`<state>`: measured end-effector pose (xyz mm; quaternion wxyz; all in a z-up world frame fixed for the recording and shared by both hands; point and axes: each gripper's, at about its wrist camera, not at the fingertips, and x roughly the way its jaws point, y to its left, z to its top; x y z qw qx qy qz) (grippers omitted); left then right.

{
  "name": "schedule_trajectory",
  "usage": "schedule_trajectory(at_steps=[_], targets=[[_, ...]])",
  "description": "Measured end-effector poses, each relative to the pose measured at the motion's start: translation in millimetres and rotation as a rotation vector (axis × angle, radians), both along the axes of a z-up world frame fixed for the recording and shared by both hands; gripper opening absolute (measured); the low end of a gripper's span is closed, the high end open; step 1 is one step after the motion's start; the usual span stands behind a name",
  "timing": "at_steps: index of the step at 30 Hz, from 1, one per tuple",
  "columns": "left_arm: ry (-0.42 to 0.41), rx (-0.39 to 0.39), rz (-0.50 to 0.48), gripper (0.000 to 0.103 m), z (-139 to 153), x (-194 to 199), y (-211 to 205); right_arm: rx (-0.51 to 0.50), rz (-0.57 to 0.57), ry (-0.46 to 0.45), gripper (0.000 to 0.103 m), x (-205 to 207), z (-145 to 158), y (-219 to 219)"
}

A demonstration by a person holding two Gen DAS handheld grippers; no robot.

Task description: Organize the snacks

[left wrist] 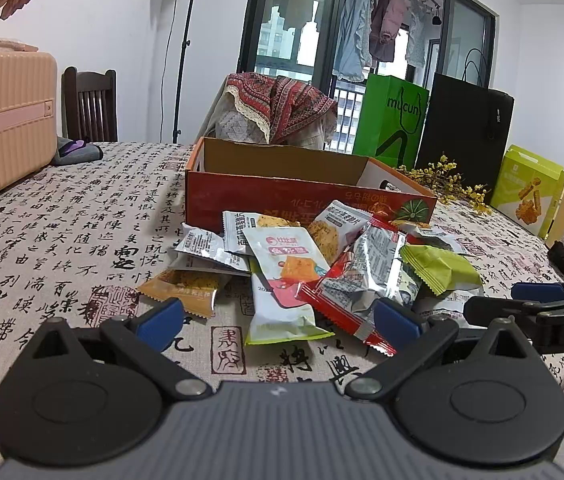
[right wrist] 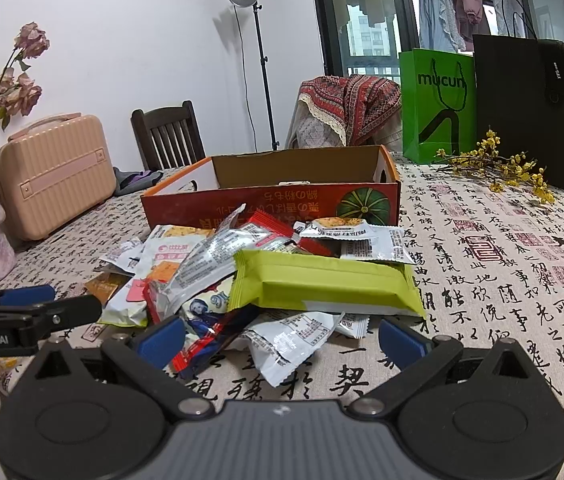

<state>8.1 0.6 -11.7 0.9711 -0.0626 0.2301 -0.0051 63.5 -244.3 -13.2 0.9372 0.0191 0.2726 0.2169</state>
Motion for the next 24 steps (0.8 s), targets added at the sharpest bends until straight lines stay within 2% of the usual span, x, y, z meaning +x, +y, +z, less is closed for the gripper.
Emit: schedule_trajectory(at_steps=[12,19,24], targets=[[0.001,-0.004,0.003,0.103,-1,1,1,-0.004,-0.015,-0.003,0.103,3,-2,-1],[0.003,-0.009,0.014,0.103,-1,2,5,-0.033,-0.040,-0.010,0.103,20,1,4],[0.008,-0.014,0.018,0.103,0,3,8,-0.091,-0.040,0.002,0.103,39,-5,10]])
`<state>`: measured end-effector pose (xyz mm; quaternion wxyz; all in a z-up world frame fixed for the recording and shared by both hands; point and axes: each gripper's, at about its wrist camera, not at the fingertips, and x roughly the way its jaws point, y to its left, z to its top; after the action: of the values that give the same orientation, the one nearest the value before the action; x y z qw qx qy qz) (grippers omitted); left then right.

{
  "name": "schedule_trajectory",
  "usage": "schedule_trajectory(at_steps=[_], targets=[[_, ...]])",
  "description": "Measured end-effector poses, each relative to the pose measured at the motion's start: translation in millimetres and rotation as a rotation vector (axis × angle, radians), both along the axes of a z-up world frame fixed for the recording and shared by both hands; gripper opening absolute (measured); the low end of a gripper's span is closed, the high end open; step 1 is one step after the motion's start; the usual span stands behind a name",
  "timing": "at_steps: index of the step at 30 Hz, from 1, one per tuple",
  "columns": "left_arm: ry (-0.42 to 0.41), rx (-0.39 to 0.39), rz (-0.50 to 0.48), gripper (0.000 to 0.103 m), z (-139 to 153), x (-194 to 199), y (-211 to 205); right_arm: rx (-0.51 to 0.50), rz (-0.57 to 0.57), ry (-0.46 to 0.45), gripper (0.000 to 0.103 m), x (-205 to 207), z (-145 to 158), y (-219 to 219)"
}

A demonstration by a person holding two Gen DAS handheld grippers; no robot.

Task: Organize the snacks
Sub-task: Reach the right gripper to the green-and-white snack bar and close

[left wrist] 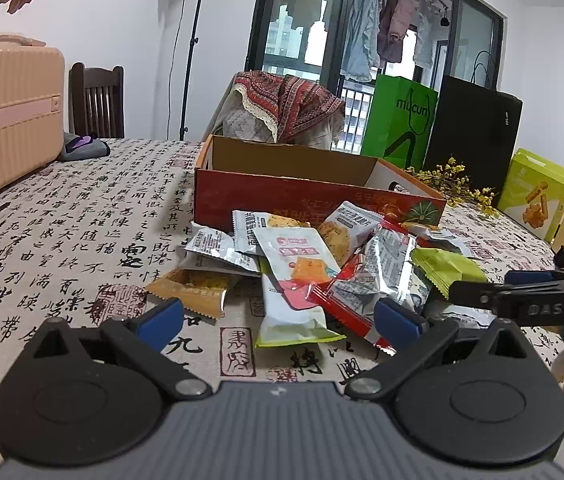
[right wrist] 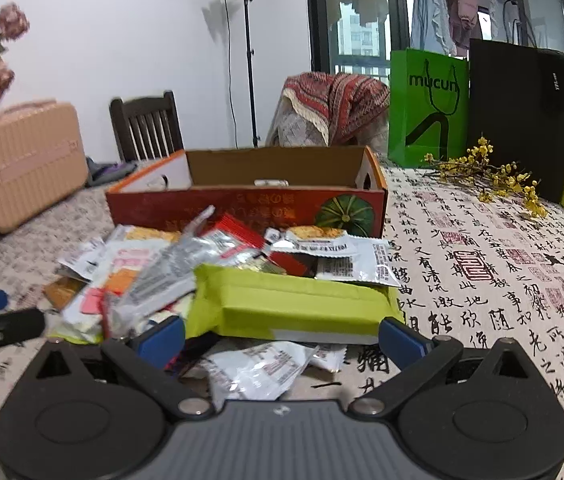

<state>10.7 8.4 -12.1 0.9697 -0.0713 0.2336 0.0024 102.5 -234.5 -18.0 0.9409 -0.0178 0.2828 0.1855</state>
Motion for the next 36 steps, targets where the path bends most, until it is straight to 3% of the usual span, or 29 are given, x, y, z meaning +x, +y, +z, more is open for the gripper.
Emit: schedule_trajectory(at_steps=[12,21,28,33,36], targets=[[0.006,-0.009,0.008,0.103,0,1,4,-0.147,0.115,-0.024,0.103,40,-3,16],[0.015,-0.021,0.012,0.103,-1,3,7,-0.158,0.150,-0.025,0.103,56,-18,12],[0.024,-0.027,0.017,0.103,-2,4,8,-0.110,0.150,-0.005,0.100,60,-14,3],[0.035,-0.036,0.021,0.103,-4,6,11,-0.067,0.138,-0.027,0.084,53,-5,-5],[0.038,-0.041,0.021,0.103,-4,7,12,-0.056,0.123,-0.039,0.065,49,1,-9]])
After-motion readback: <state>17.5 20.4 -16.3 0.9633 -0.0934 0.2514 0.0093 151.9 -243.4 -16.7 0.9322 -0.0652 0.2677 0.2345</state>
